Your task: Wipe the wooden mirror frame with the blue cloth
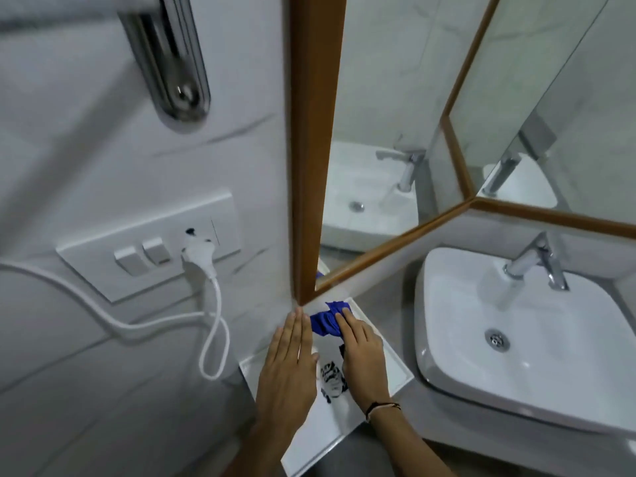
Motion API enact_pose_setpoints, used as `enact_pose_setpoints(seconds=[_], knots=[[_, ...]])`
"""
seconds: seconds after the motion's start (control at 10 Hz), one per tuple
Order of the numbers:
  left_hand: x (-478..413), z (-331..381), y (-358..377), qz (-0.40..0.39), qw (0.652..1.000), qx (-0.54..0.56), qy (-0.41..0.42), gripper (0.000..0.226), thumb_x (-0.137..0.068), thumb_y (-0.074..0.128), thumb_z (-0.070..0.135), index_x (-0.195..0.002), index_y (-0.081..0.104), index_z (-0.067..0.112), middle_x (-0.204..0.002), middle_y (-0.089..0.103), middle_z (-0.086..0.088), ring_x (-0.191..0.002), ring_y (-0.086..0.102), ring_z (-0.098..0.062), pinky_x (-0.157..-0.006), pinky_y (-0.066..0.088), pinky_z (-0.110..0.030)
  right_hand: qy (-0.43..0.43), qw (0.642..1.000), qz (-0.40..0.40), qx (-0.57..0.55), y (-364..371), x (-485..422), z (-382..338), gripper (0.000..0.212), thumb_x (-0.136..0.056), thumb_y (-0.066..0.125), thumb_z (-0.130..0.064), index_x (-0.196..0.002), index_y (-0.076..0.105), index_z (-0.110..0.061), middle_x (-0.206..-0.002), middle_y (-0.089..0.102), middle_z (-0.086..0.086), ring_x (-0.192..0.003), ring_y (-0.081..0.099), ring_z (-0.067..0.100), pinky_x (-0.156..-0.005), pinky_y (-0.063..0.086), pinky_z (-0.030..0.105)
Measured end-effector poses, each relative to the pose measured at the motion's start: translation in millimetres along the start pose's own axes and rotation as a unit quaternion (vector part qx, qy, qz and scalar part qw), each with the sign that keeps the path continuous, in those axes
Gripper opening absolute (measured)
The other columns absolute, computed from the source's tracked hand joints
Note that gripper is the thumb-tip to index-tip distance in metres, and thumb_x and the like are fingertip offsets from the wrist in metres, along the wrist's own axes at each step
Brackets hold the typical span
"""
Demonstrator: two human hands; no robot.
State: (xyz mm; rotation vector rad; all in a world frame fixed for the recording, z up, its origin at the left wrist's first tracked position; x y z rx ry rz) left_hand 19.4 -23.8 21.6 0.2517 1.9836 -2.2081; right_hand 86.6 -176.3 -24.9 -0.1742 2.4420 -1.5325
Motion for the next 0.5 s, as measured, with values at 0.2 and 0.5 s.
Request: enact_pose_setpoints(seconds=[0.2,0.5], knots=[[30.3,-14.8,61.9,-0.142,0.989,0.010,-0.026,0.078,-0.113,0.020,0.047,-0.156,0.058,-0.006,-0.165,0.055,-0.024,-0.149,0.059,-0.040,-0.131,0.003,-0.039,0.047,0.971,-0.224,0.061,88.1,25.3,25.1,0.071,-0.123,0.039,-0.036,-0.180,0.004,-0.015,-0.190,0.002,0.006,-0.178,0.007,0.029,-0.144,0.013,0.047],[26.6,-17.6,54.6,-0.125,0.991,-0.022,-0.037,0.096,-0.115,-0.006,0.048,-0.148,0.068,-0.004,-0.155,0.065,-0.024,-0.140,0.067,-0.041,-0.129,0.000,-0.038,0.058,0.978,-0.202,-0.008,53.9,22.0,12.0,0.074,-0.122,0.029,-0.050,-0.180,-0.007,-0.021,-0.189,-0.012,-0.003,-0.177,-0.005,0.018,-0.139,-0.006,0.032]])
Point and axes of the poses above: each hand's wrist, its own x-axis away from the middle knuckle, its own y-axis out of the palm, z = x × y, the point moved 1 cm from there along -x, towards the middle knuckle
